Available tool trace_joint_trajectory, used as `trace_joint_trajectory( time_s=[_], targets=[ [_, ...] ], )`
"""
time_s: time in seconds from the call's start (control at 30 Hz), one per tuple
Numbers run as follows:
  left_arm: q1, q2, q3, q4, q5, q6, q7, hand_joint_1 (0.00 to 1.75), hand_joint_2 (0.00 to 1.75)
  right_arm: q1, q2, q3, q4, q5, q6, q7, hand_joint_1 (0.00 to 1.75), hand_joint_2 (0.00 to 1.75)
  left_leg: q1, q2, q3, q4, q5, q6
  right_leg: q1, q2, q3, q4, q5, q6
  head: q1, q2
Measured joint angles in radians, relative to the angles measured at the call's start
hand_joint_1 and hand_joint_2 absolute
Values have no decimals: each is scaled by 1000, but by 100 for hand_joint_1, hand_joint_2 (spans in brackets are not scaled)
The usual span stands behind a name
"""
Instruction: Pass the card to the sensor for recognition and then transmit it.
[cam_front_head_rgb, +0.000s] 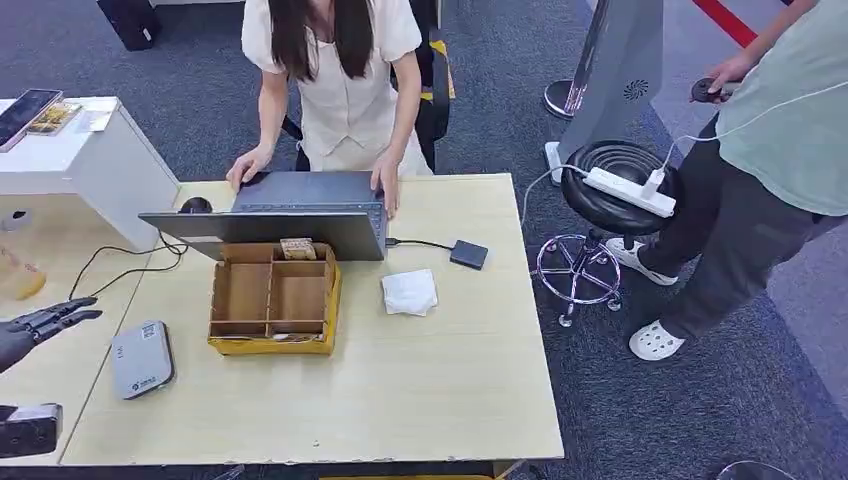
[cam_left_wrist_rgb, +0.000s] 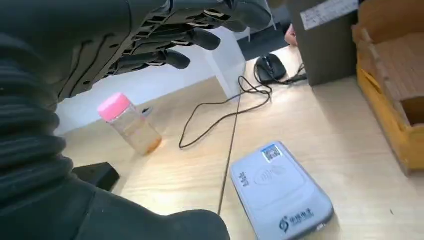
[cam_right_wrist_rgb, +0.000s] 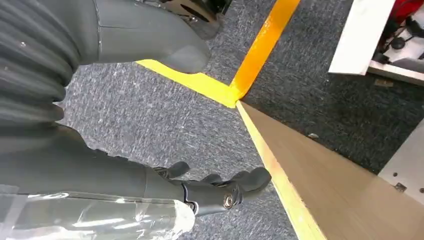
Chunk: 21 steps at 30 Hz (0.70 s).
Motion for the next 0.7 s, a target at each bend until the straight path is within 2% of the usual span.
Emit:
trace_joint_trajectory(
  time_s=[0.7],
  targets=[
    [38,-9,0,-64,21,8,0,0,175,-7,0,-9,0,15,2,7,0,175,0,-1,-1,0,0,0,0,-2,0,0,0,0,0,0]
  ],
)
